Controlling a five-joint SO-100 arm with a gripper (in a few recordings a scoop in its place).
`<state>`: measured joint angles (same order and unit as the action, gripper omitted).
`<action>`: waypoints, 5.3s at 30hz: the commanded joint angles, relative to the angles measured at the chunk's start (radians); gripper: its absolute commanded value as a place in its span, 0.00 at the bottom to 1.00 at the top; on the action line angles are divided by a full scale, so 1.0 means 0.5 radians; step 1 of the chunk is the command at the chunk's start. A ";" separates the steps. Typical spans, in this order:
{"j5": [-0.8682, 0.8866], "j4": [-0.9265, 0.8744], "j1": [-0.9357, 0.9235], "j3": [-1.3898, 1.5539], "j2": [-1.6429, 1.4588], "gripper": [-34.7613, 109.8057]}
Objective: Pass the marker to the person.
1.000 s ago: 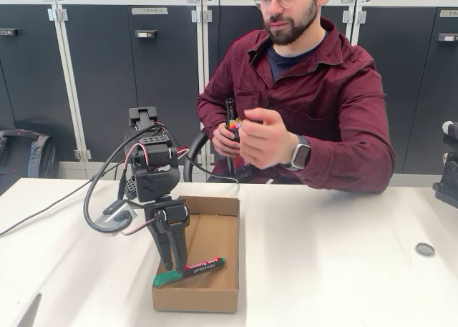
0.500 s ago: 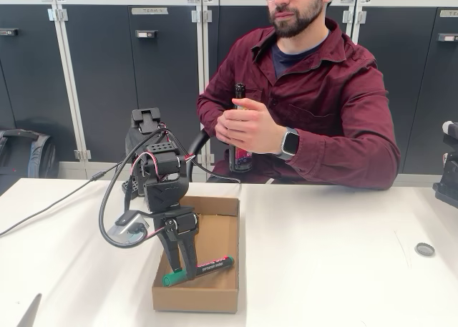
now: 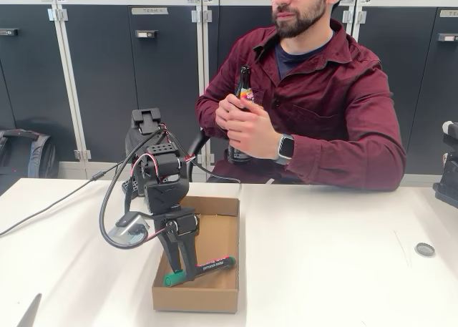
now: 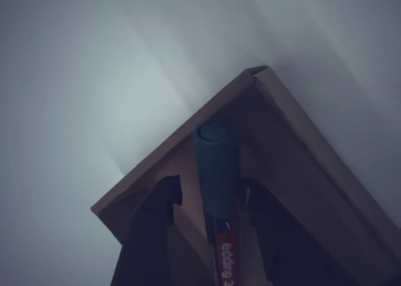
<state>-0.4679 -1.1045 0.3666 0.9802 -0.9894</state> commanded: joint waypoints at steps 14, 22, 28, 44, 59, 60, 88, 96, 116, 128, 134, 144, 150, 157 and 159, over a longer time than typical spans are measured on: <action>-0.031 0.080 -0.009 -0.009 -0.037 0.34; -0.006 0.117 -0.006 0.018 -0.037 0.21; 0.058 0.135 -0.052 -0.021 -0.064 0.21; -0.058 0.132 0.080 0.304 -0.598 0.21; -0.074 0.141 0.147 0.798 -1.114 0.21; -0.071 0.144 0.150 0.828 -1.141 0.21; -0.021 0.114 0.141 0.752 -0.531 0.33; 0.018 0.150 0.114 0.675 -0.380 0.37; 0.153 0.298 0.150 0.727 -0.307 0.21; 0.049 -0.049 0.153 0.653 -0.991 0.21; -0.107 -0.199 0.064 0.515 -1.273 0.21; -0.267 -0.058 -0.595 0.611 -1.470 0.21; -0.212 -0.184 -0.997 0.770 -1.598 0.21; 0.009 -0.638 -0.957 1.187 -1.862 0.21; 0.095 -0.715 -0.884 1.249 -1.905 0.21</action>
<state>-0.4694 -1.4128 -0.1028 1.5892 -1.8592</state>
